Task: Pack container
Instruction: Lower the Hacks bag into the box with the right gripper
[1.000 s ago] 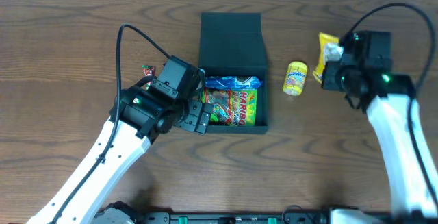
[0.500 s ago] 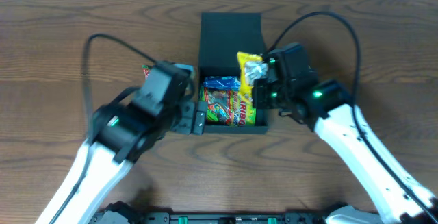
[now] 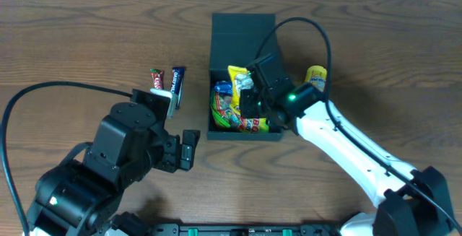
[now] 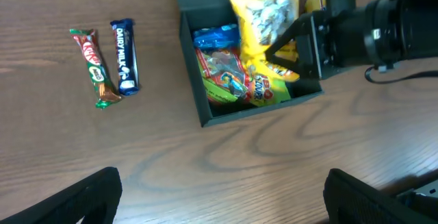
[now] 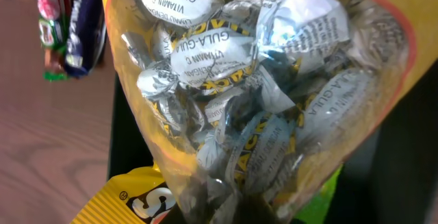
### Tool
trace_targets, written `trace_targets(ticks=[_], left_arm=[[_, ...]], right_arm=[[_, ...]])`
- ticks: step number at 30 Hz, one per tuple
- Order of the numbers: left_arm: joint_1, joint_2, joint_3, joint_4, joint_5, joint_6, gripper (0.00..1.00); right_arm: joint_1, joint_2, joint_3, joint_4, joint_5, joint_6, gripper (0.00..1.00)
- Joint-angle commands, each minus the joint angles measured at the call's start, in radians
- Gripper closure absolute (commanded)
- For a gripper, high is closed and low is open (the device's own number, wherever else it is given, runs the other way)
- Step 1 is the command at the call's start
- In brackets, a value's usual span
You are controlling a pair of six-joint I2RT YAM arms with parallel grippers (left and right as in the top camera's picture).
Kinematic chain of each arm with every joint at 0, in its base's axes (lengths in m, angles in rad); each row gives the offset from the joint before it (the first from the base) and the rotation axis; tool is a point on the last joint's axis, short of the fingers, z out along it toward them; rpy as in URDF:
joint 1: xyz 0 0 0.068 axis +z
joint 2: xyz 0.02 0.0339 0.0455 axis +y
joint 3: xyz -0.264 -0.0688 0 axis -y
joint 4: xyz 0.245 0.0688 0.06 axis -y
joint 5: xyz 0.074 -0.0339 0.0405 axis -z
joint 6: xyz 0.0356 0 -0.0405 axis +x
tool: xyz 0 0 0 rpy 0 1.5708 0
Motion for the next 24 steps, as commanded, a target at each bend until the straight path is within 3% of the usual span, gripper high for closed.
trace_targets(ticks=[1,17,24], left_arm=[[0.002,-0.003,0.011,-0.006,-0.007,0.0,0.05],[0.002,-0.002,0.011,-0.021,-0.011,0.001,0.05],[0.002,-0.003,0.011,-0.021,-0.03,0.0,0.05]], right_arm=[[0.008,0.027,0.0,-0.026,0.066,0.05,0.99],[-0.014,0.08,0.0,-0.106,0.161,0.03,0.99],[0.002,0.08,0.0,0.004,-0.029,-0.076,0.99]])
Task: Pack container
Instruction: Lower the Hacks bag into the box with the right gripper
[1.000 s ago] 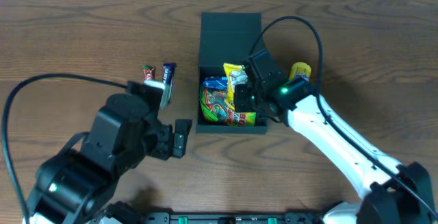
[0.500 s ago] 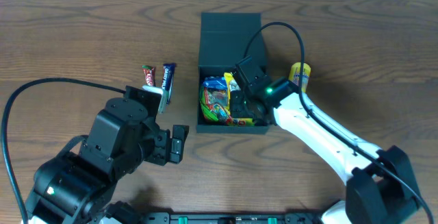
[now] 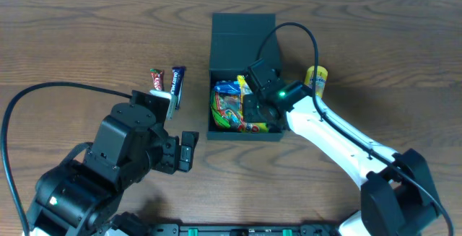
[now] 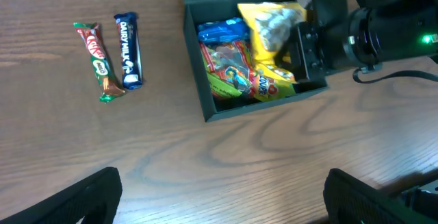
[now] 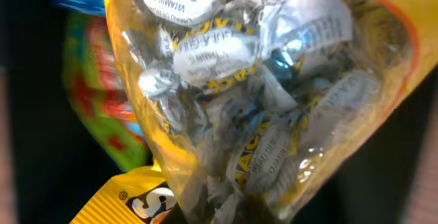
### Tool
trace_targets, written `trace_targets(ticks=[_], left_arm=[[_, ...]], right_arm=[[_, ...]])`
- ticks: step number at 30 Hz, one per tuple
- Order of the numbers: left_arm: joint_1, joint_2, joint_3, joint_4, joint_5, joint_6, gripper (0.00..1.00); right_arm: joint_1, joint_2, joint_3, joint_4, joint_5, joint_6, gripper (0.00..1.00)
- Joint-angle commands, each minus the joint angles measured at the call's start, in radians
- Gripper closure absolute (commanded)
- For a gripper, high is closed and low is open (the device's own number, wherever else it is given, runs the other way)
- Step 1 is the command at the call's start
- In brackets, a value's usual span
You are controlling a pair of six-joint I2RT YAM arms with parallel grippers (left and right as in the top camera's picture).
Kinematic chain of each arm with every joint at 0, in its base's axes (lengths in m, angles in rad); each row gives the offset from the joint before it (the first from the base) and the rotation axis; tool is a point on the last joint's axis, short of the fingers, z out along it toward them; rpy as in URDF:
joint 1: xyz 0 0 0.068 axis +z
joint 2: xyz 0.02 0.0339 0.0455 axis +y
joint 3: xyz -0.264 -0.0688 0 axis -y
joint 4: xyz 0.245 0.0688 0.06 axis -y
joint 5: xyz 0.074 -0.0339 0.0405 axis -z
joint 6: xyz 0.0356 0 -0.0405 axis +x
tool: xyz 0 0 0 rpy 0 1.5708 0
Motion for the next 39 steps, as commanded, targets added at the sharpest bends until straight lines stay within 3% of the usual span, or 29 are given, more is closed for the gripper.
trace_targets(ticks=[1,14,15,16,17,19,26,28,29,30,32,33,39], left_arm=[[0.002,-0.002,0.011,0.0,-0.023,0.0,0.05],[0.002,-0.002,0.011,0.0,-0.023,0.0,0.05],[0.002,-0.002,0.011,0.0,-0.023,0.0,0.05],[0.002,-0.002,0.011,-0.001,-0.023,0.0,0.05],[0.002,-0.002,0.011,-0.001,-0.023,0.0,0.05],[0.002,-0.002,0.011,-0.001,-0.023,0.001,0.05],[0.002,-0.002,0.011,-0.003,-0.023,0.001,0.05],[0.002,-0.002,0.011,-0.003,-0.023,0.001,0.05],[0.002,-0.002,0.011,-0.003,-0.023,0.001,0.05],[0.002,-0.002,0.011,-0.004,-0.023,0.001,0.05],[0.002,-0.002,0.011,-0.003,-0.023,0.001,0.05],[0.002,-0.002,0.011,-0.003,-0.023,0.001,0.05],[0.002,-0.002,0.011,-0.004,-0.023,0.001,0.05]], right_arm=[[0.016,-0.003,0.001,0.049,-0.118,-0.083,0.99],[0.078,0.077,0.001,0.134,-0.158,-0.068,0.99],[0.082,0.08,0.001,0.133,-0.158,-0.068,0.88],[0.085,0.088,0.001,0.13,-0.158,-0.068,0.42],[0.085,0.088,0.001,0.127,-0.158,-0.068,0.23],[0.083,0.085,0.002,0.122,-0.158,-0.069,0.14],[0.054,-0.042,0.047,0.092,-0.159,-0.09,0.09],[0.053,-0.101,0.049,0.092,-0.155,-0.109,0.1],[0.051,-0.123,0.049,0.091,-0.154,-0.12,0.16],[0.05,-0.143,0.049,0.089,-0.145,-0.129,0.32],[0.05,-0.157,0.048,0.079,-0.124,-0.135,0.81],[0.049,-0.154,0.045,0.071,-0.121,-0.136,0.98],[0.047,-0.053,0.006,0.057,-0.1,-0.14,0.99]])
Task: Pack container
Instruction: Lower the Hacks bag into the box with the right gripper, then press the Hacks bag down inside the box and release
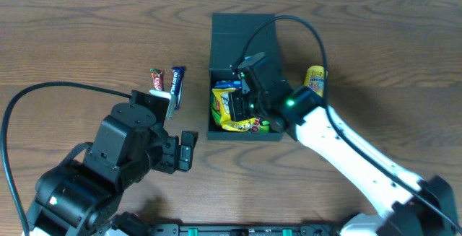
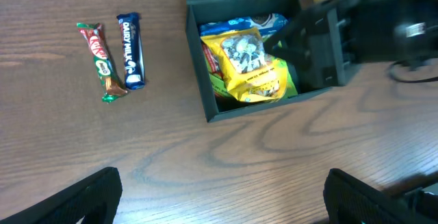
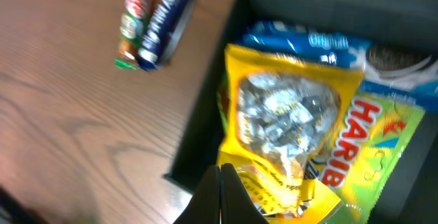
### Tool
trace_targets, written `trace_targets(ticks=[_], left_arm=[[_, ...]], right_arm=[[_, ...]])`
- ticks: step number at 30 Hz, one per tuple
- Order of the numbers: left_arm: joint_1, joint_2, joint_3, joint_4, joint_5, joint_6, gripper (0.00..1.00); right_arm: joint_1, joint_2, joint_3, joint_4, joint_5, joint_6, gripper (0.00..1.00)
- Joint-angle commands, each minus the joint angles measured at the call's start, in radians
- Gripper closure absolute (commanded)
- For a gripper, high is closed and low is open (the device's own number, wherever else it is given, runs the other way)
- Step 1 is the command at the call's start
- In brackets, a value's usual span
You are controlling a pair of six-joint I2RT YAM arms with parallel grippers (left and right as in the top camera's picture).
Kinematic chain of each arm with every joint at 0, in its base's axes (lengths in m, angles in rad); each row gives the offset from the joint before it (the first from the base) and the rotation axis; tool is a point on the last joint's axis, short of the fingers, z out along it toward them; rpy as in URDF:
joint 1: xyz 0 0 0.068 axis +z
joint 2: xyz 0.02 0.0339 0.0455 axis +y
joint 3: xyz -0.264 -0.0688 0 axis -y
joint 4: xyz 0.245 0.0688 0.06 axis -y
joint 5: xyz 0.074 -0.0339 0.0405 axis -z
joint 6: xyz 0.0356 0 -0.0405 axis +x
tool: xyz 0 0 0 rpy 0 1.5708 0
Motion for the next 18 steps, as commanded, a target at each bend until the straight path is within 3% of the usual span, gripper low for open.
trace_targets(ticks=[1,11,18], left_arm=[[0.002,-0.002,0.011,-0.003,-0.015,0.001,0.05],[0.002,-0.002,0.011,-0.009,-0.015,0.016,0.05],[0.002,-0.001,0.011,-0.01,-0.018,0.016,0.05]], right_arm=[[-0.006,0.084,-0.029,-0.007,0.027,-0.022,0.99],[-0.008,0.313,-0.029,0.095,0.006,-0.021,0.99],[-0.014,0.275,-0.016,0.166,-0.105,-0.025,0.99]])
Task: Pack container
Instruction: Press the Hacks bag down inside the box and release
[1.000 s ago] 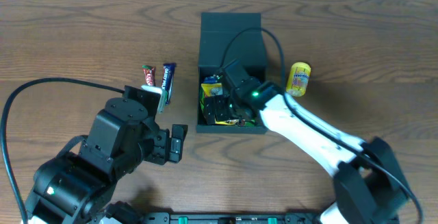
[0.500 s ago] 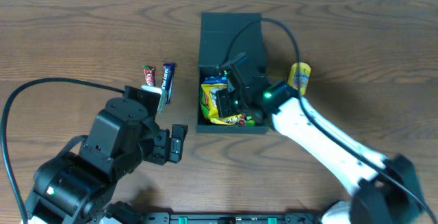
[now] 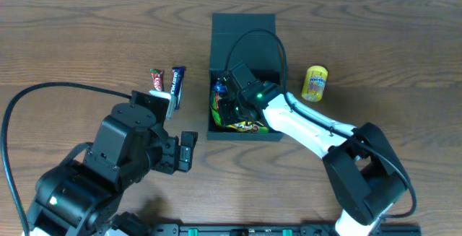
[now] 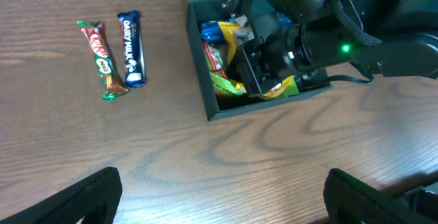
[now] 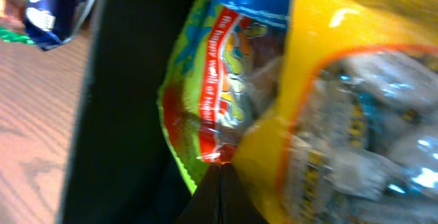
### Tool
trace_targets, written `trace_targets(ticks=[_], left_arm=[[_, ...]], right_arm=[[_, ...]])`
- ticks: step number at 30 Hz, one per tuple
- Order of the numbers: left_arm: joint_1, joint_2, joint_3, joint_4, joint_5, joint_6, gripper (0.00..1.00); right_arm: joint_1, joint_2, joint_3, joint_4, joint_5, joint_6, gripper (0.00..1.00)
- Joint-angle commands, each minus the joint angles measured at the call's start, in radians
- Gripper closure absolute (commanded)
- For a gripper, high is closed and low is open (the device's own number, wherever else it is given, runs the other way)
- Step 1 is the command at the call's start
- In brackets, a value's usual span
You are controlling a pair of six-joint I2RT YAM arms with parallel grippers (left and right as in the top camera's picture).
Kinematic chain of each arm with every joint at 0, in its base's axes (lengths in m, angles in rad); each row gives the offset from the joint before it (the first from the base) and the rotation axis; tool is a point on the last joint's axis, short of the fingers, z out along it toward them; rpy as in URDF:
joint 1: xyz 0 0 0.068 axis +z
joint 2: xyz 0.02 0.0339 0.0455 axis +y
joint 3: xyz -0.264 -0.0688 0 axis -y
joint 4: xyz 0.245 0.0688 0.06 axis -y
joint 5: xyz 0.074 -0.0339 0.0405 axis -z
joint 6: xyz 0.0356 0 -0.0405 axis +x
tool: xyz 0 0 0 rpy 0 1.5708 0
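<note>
A black box (image 3: 245, 136) with its lid (image 3: 242, 37) folded back holds a yellow candy bag (image 5: 342, 114), a green Haribo bag (image 5: 205, 94) and a blue packet. My right gripper (image 5: 220, 172) is shut and empty. It is down inside the box (image 4: 205, 94), with its tips pressed at the seam between the yellow and green bags. A green KitKat bar (image 4: 99, 59) and a blue Dairy Milk bar (image 4: 130, 49) lie on the table left of the box. My left gripper (image 4: 222, 196) stands open over bare table in front of the box.
A yellow tube (image 3: 315, 83) lies on the table right of the box. The right arm (image 3: 303, 128) reaches across the box's right front corner. The left arm's bulk (image 3: 108, 171) fills the near left of the wooden table (image 3: 86, 34).
My right gripper was shut above the box with the yellow bag lying on top of the contents. Now it is low inside the box, tips against the bags. The left arm has not moved.
My right gripper held the yellow candy bag upright over the box, then lower inside it. Later the bag lay flat on the other packets and the gripper was shut, empty, above it. Now the shut tips are down among the bags.
</note>
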Motion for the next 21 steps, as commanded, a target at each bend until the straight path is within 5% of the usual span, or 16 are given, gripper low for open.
trace_targets(ticks=[1,11,21], left_arm=[[0.002,-0.001,0.011,-0.005,-0.017,0.015,0.05],[0.002,-0.001,0.011,-0.004,-0.017,0.015,0.05],[0.002,-0.001,0.011,0.0,-0.017,0.014,0.05]], right_arm=[[-0.014,-0.043,0.004,-0.012,-0.034,-0.021,0.99],[-0.109,-0.332,0.004,-0.175,0.105,-0.039,0.99],[-0.006,-0.207,0.002,-0.144,-0.018,-0.058,0.99]])
